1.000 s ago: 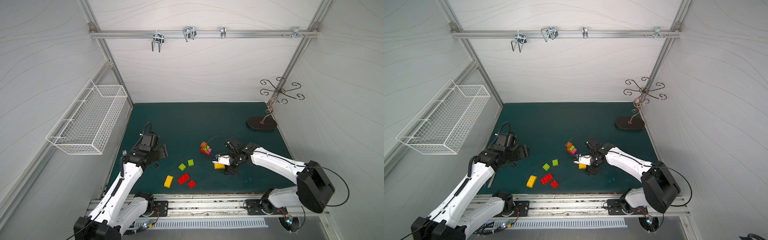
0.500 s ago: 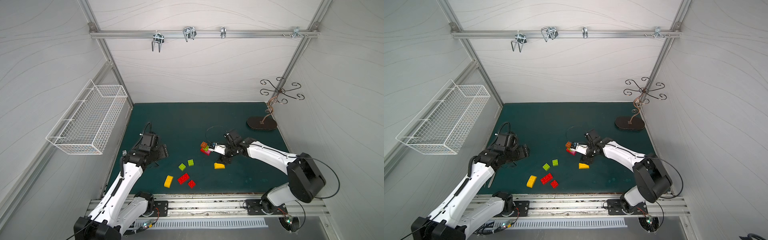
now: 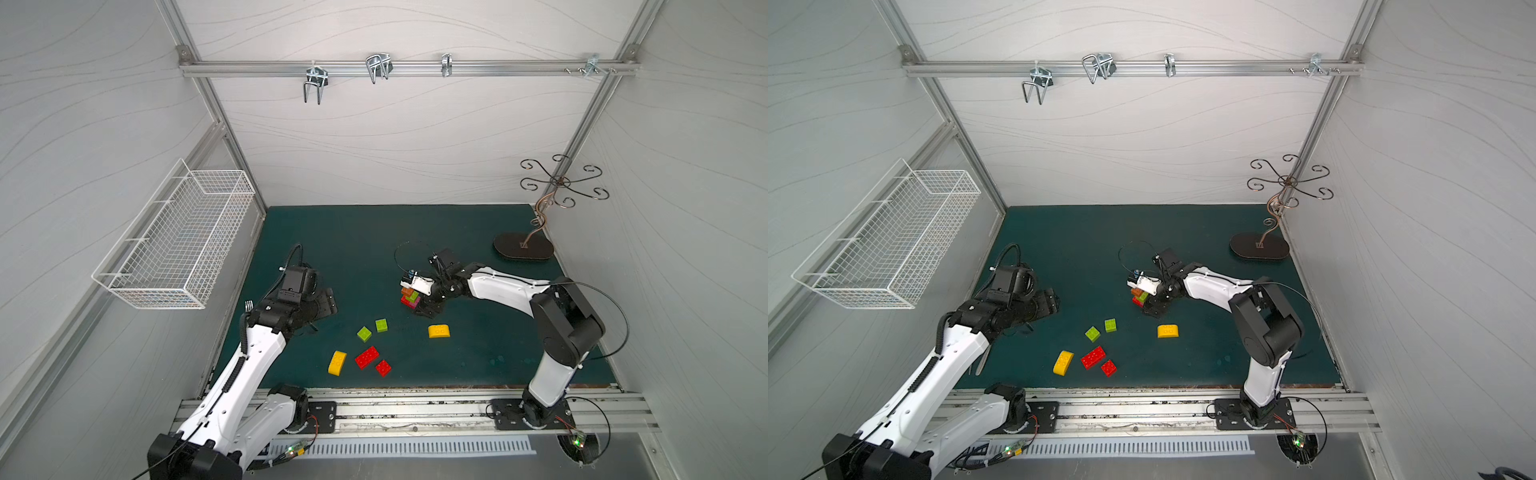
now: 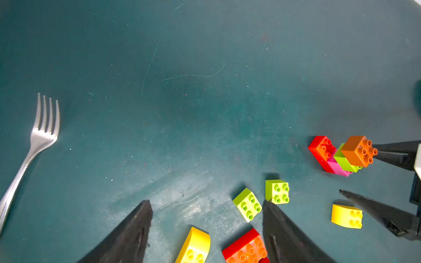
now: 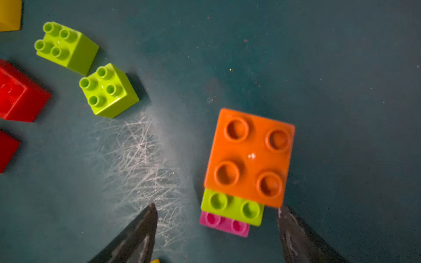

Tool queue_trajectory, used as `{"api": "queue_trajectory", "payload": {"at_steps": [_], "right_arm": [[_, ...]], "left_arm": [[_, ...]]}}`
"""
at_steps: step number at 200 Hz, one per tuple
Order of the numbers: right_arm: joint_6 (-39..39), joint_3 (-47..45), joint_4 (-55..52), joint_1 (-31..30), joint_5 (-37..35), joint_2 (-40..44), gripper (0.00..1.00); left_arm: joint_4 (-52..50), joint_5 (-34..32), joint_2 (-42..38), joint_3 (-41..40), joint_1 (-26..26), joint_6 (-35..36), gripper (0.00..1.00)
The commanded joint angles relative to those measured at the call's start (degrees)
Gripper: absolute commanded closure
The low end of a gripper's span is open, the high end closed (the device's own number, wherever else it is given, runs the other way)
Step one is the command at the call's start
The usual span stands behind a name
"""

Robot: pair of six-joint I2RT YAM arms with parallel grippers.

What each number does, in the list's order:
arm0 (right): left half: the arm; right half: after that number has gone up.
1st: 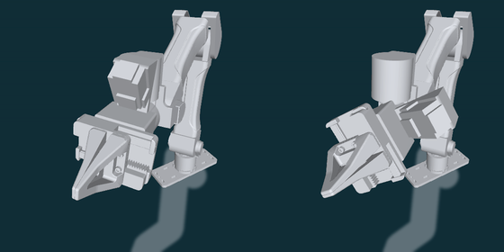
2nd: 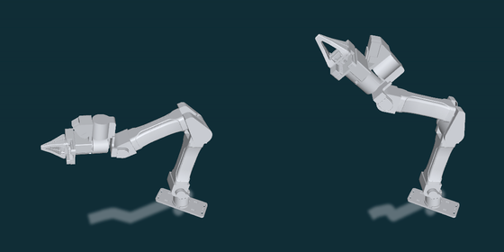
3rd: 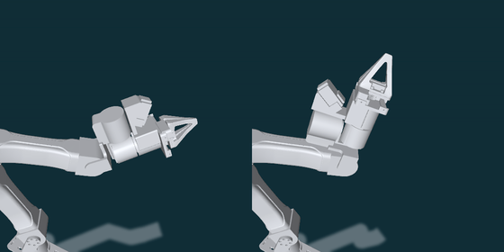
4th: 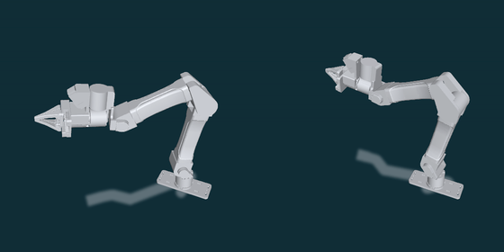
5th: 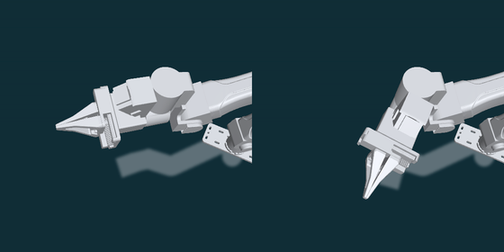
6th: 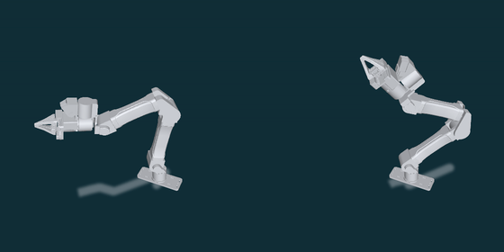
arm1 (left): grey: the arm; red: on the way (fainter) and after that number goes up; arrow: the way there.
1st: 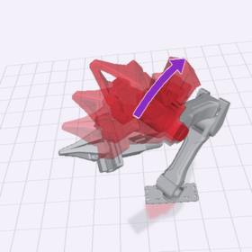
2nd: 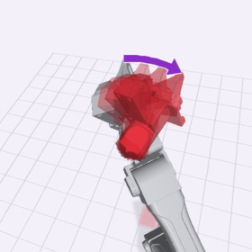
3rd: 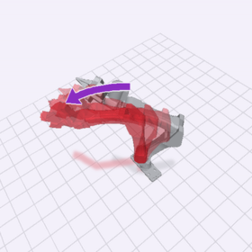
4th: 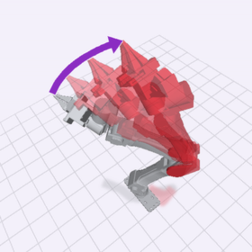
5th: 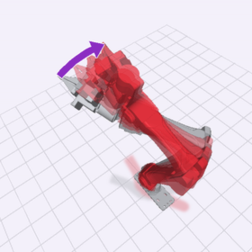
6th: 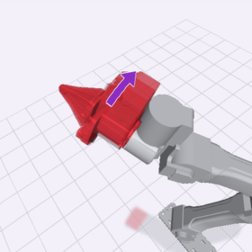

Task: Assemble the letter s with lego
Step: Adjust the lego brick at the center of the board.

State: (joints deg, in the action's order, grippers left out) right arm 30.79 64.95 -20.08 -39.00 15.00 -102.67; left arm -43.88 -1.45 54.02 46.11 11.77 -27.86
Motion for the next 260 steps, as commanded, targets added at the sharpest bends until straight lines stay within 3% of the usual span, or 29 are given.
{"api": "queue_trajectory", "payload": {"at_steps": [1, 106, 151, 209, 260], "right_arm": [[-1.73, 2.72, -1.13, -0.28, -1.0, -2.12, 0.17], [4.15, 7.19, -4.76, -1.51, 2.15, -6.49, 0.28], [4.02, 5.83, -3.2, -0.74, 1.75, -2.84, 0.2], [5.49, -0.25, -7.0, 3.4, 4.29, 10.37, 0.17], [6.26, 3.71, -8.76, 3.11, 8.35, 4.37, 0.15]], "left_arm": [[1.34, -0.59, -0.51, 0.77, -0.25, -0.07, 0.21], [1.34, -0.66, -0.58, 0.83, -0.24, 0.0, 0.2], [1.98, 0.86, -0.14, 0.59, -0.25, -0.08, 0.19], [3.62, 3.96, 0.38, 0.11, -0.43, -0.51, 0.18], [3.67, 4.07, 0.25, 0.0, -0.74, -0.71, 0.18]]}}
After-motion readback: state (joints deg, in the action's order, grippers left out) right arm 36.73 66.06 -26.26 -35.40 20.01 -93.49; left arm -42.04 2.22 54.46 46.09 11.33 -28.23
